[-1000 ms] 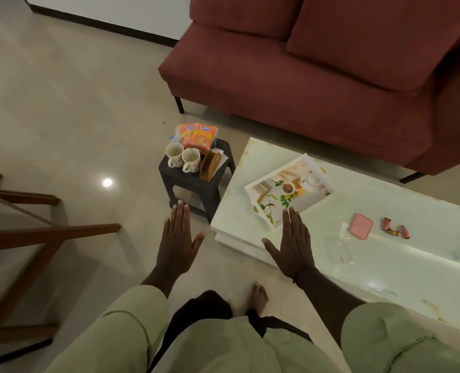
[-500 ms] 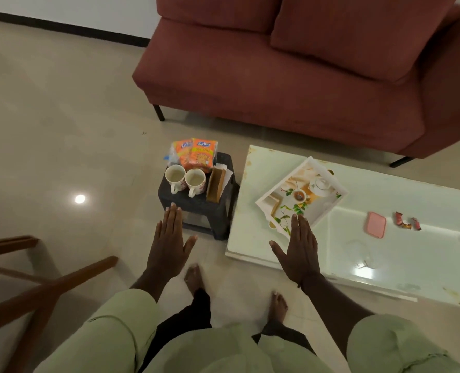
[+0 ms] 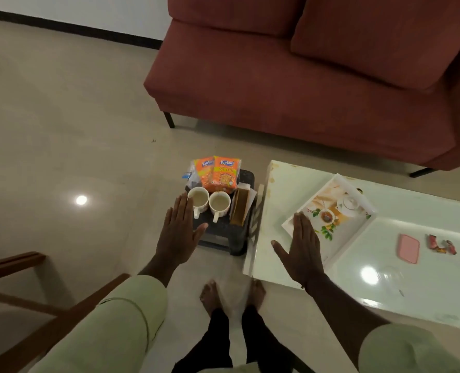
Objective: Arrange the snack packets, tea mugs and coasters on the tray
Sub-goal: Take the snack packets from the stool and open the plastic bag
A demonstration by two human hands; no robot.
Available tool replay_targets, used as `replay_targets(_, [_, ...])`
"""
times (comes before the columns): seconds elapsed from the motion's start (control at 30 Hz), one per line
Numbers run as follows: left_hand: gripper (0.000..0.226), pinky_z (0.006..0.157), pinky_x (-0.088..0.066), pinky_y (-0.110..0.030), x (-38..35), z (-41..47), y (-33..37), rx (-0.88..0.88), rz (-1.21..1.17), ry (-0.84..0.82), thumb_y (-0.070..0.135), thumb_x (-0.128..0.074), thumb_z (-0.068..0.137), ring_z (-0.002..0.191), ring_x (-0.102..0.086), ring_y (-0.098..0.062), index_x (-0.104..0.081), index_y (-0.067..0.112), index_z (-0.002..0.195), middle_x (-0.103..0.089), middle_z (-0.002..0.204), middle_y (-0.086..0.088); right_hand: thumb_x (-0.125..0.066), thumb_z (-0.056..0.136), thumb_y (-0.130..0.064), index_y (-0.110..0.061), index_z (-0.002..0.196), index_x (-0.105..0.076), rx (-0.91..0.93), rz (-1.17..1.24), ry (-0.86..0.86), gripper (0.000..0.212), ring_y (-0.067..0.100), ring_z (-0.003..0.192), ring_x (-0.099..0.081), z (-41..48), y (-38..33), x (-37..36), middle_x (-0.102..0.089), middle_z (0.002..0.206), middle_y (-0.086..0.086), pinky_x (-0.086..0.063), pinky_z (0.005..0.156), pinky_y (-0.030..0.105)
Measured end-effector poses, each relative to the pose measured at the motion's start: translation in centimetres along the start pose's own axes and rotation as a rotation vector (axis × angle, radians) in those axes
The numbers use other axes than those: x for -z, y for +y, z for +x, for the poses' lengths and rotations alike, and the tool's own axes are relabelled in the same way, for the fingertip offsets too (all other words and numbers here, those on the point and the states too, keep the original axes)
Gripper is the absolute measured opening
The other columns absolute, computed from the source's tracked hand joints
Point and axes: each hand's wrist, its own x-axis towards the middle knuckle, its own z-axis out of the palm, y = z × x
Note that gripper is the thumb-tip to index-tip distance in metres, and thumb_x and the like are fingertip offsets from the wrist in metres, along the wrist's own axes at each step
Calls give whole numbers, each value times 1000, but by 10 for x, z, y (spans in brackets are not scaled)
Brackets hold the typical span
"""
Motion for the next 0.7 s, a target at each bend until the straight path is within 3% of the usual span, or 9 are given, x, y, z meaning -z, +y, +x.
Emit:
replay_targets(0.17, [81, 115, -27, -44, -20, 40, -8, -2, -12, -12, 60, -32, 91, 148, -20, -28, -18, 9, 152, -20, 161, -12, -42, 88, -65, -14, 157, -9, 91, 62, -86, 92, 25, 153, -10, 56, -29, -22, -13, 165, 8, -17, 123, 44])
replay_targets(0.27, [79, 116, -30, -45, -36, 71, -16, 3, -42, -42, 59, -33, 92, 148, -23, -27, -18, 11, 152, -23, 160, -11, -43, 86, -66, -12, 156, -18, 98, 109, -122, 92, 27, 150, -22, 96, -47, -36, -24, 162, 9, -23, 122, 45])
replay_targets(0.33, [75, 112, -37, -46, -45, 92, -20, 18, -84, -28, 56, -37, 93, 143, -34, -27, -24, 11, 150, -34, 155, -11, -47, 87, -66, -15, 154, -22, 96, 135, -148, 88, 27, 145, -33, 121, -58, -46, -33, 158, 7, -27, 119, 44])
replay_targets(0.4, [64, 99, -47, -40, -52, 116, -22, 102, -190, 4, 53, -41, 94, 127, -52, -26, -36, 13, 143, -51, 142, -9, -46, 90, -66, -18, 153, -26, 51, 146, -191, 82, 27, 140, -40, 149, -70, -57, -41, 154, 5, -27, 117, 46])
replay_targets(0.47, [55, 90, -50, -39, -59, 142, -26, 239, -302, 37, 52, -44, 94, 113, -60, -25, -45, 15, 135, -60, 129, -6, -44, 93, -63, -20, 151, -31, -31, 194, -232, 73, 27, 136, -45, 176, -80, -65, -51, 147, 5, -25, 116, 46])
replay_targets(0.6, [58, 97, -47, -48, -78, 197, -46, 450, -370, 11, 54, -44, 91, 116, -58, -31, -50, 15, 133, -60, 128, -11, -44, 94, -62, -23, 148, -40, -186, 343, -300, 67, 27, 133, -49, 231, -91, -90, -58, 140, 3, -28, 115, 46])
replay_targets(0.7, [55, 100, -45, -45, -94, 232, -63, 506, -390, -13, 47, -50, 92, 120, -55, -34, -49, 12, 134, -58, 131, -15, -46, 88, -66, -22, 138, -54, -226, 462, -416, 68, 29, 122, -58, 272, -90, -117, -64, 131, 5, -42, 106, 43])
